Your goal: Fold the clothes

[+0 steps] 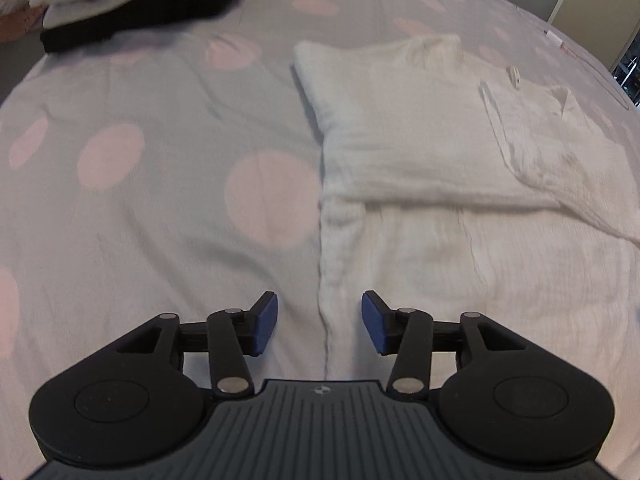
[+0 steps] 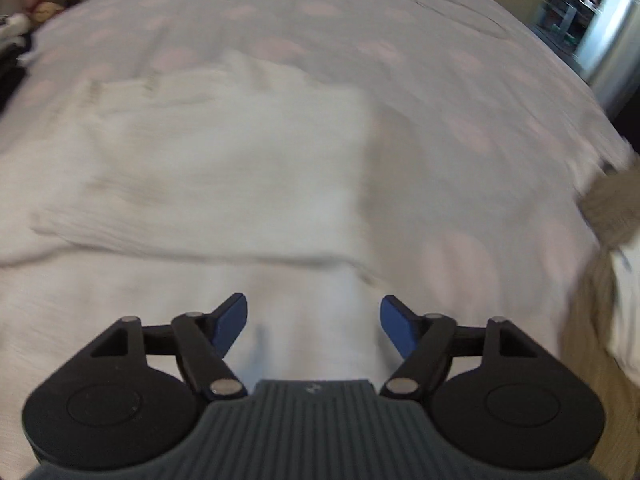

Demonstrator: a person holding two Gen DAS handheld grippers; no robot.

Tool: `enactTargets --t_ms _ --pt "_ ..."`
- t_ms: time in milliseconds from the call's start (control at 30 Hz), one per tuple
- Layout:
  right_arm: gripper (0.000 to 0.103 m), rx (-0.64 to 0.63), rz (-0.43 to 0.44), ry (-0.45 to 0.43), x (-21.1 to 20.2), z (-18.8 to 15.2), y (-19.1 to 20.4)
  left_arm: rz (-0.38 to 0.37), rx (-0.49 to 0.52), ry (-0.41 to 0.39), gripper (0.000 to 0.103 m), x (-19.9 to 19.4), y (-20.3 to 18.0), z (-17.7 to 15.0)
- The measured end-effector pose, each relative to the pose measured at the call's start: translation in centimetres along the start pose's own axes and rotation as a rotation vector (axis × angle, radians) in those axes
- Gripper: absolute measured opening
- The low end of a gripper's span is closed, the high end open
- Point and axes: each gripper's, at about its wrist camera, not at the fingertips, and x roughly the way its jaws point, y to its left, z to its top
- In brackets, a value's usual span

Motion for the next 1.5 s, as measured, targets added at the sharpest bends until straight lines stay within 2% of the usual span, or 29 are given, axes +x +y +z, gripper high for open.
enactTargets --t_ms 100,167,200,300,333,400,500,567,600,667,700,733,900,933,967,1000,1067,1233,1333,1433,1500 --pt "0.076 0.109 -0.039 0.083 0.9 -2.4 -3.5 0.027 0.017 0.028 0.057 -0.1 -0.9 -1.0" --pt "0.076 0.179 -0.037 0.129 1.3 -4.0 -5.4 0.053 0.073 0.035 0.062 -0.6 -2.2 -1.8" --pt "0.077 0.191 -0.018 0.159 1.6 -4.8 -5.7 0.057 0.104 0.041 0.064 -0.7 -2.8 -2.3" --pt "0.087 0.216 0.04 0.244 2.4 -7.2 -6.4 0.066 0.107 0.061 0.067 -1.0 -3.1 -3.5" --pt "0.09 0.218 0.052 0.238 2.4 -7.8 -6.4 0.069 0.108 0.068 0.067 -1.0 -3.2 -3.9" --pt "0.09 0.223 0.074 0.228 2.1 -8.5 -6.6 0.075 0.109 0.081 0.068 -1.2 -3.4 -4.7" --pt "0.086 0.175 0.113 0.234 1.6 -8.8 -6.0 0.061 0.06 0.109 0.068 -1.6 -2.6 -5.0" --pt "0.069 0.108 0.115 0.214 1.0 -9.0 -4.8 0.061 0.031 0.127 0.068 -1.7 -2.2 -5.4" --pt "0.064 0.07 0.118 0.199 0.7 -9.1 -4.2 0.06 0.01 0.14 0.068 -1.8 -2.0 -5.5" --pt "0.036 0.01 0.133 0.169 0.0 -9.5 -3.2 0.054 -0.028 0.159 0.066 -1.9 -1.4 -5.7" --pt "0.026 -0.012 0.144 0.155 -0.3 -9.6 -2.8 0.048 -0.031 0.16 0.062 -1.9 -1.4 -5.7" --pt "0.007 -0.025 0.155 0.141 -0.5 -9.8 -2.5 0.041 -0.035 0.16 0.059 -2.0 -1.4 -5.8" --pt "0.007 0.012 0.193 0.016 -2.2 -10.1 -3.0 -0.02 -0.059 0.142 0.021 -2.3 -1.1 -5.8" --pt "0.007 0.035 0.207 -0.015 -2.5 -10.1 -3.5 -0.034 -0.071 0.134 0.017 -2.4 -0.9 -5.7" --pt "0.007 0.063 0.224 -0.046 -2.9 -10.0 -4.1 -0.05 -0.086 0.124 0.009 -2.5 -0.7 -5.7" --pt "0.007 0.095 0.241 -0.079 -3.4 -9.9 -4.6 -0.068 -0.102 0.108 0.008 -2.6 -0.5 -5.6" --pt "0.007 0.161 0.268 -0.14 -4.1 -9.8 -5.8 -0.096 -0.133 0.065 0.007 -3.2 0.0 -5.5" --pt "0.007 0.29 0.331 -0.297 -4.8 -9.8 -7.3 -0.133 -0.165 -0.125 0.006 -5.6 0.4 -4.2" --pt "0.007 0.369 0.371 -0.392 -5.4 -10.1 -8.1 -0.126 -0.179 -0.24 0.006 -6.7 0.3 -3.5" --pt "0.007 0.436 0.39 -0.477 -5.3 -10.0 -8.8 -0.088 -0.221 -0.36 0.006 -7.3 0.5 -2.9" --pt "0.007 0.433 0.382 -0.498 -4.8 -9.6 -8.4 -0.081 -0.237 -0.405 0.006 -7.2 0.6 -2.4"
